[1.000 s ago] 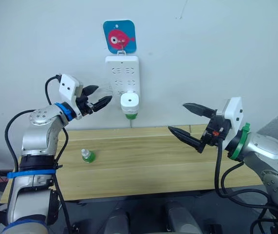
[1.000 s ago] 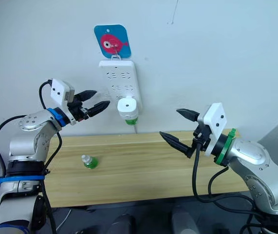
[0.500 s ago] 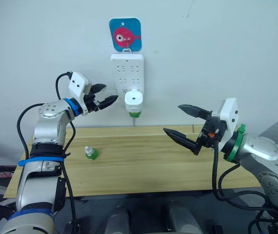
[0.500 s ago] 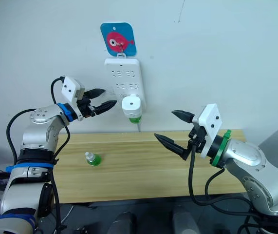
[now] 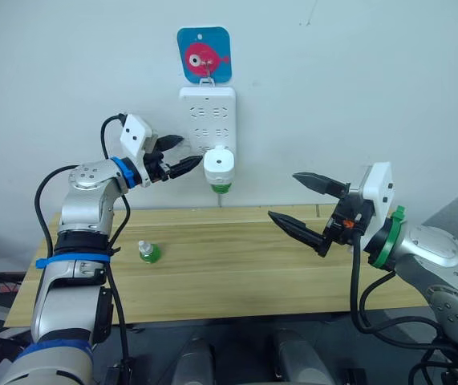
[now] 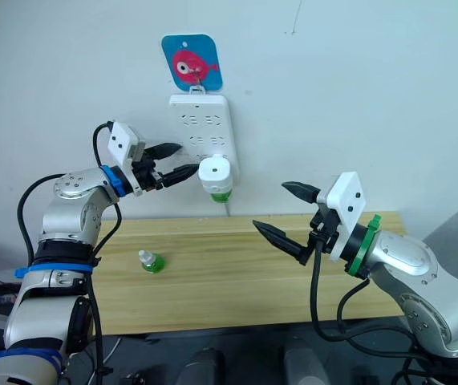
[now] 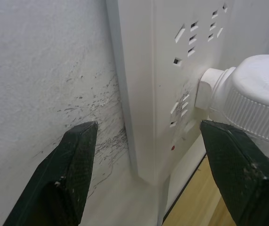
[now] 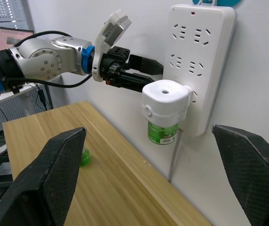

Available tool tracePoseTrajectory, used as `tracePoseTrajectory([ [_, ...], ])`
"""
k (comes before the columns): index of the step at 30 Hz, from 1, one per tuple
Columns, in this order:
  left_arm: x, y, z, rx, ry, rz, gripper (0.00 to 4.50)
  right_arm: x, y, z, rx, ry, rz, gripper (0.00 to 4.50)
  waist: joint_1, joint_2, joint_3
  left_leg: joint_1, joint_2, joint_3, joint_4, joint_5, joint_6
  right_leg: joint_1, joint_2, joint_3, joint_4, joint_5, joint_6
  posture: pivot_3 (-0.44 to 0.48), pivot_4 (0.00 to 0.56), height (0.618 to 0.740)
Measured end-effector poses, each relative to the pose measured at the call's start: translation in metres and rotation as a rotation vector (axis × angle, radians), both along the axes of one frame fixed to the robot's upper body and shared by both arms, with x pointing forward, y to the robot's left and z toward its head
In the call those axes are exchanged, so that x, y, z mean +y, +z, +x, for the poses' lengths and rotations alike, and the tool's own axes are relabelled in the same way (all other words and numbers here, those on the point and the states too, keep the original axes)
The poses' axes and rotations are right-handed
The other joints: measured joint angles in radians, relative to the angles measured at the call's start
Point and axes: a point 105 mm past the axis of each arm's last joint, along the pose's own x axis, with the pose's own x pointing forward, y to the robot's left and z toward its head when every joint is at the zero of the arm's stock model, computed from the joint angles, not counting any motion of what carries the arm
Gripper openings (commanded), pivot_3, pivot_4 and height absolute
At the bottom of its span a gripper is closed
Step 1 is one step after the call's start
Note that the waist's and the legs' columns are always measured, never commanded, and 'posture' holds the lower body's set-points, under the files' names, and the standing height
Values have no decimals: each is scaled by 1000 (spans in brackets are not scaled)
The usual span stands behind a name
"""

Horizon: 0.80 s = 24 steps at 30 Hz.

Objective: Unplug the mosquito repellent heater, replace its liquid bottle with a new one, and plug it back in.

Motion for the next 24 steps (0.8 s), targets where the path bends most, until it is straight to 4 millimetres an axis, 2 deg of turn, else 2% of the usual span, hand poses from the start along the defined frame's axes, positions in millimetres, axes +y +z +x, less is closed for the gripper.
tracePoseTrajectory([
  [10,-9,3,6,10,-61,15,3613,2,-1,-1,5,10,-1,4500,21,-1,3,-1,0,-1,1,0,0,0,0,-1,-1,-1,4,-177,200,725],
  [14,-12,6,5,7,-86,24,3613,4,-3,-1,10,18,-3,4500,26,0,6,-4,-1,-2,0,0,0,-1,0,-2,-2,1,0,-178,201,725],
  [24,-18,12,6,3,-77,25,3613,4,-3,-2,12,18,-3,4500,29,2,14,-13,-2,-17,3,2,-2,-1,-1,-15,-3,1,0,-185,199,725],
])
